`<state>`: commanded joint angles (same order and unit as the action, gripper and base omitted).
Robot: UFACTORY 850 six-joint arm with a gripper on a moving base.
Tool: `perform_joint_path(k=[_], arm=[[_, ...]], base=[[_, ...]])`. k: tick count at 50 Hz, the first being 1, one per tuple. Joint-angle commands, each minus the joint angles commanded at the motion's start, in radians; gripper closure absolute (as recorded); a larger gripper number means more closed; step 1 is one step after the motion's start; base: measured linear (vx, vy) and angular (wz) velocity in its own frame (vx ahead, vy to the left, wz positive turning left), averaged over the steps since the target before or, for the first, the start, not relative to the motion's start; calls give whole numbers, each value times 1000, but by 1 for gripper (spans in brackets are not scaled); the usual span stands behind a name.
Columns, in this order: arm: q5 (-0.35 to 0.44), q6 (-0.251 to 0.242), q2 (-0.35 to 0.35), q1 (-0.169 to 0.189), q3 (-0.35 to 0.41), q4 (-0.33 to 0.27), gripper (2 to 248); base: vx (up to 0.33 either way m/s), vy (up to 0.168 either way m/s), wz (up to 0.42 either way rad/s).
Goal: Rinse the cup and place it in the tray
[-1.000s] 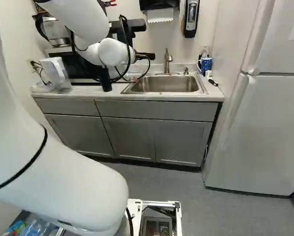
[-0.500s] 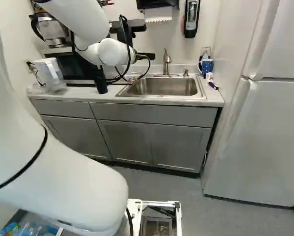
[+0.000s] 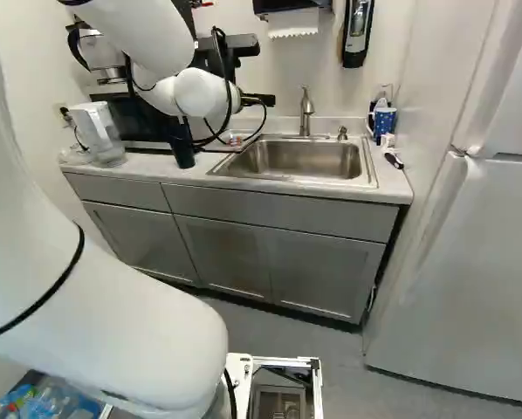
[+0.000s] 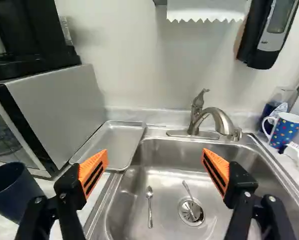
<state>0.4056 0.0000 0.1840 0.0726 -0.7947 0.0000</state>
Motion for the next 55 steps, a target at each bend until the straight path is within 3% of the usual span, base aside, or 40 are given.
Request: perform_joint_path(k=[20, 55], arm=[[0, 0, 0, 0, 0, 0, 3], [0, 0, 0, 0, 0, 0, 3]], base=[[80, -52, 150], [37, -84, 12]])
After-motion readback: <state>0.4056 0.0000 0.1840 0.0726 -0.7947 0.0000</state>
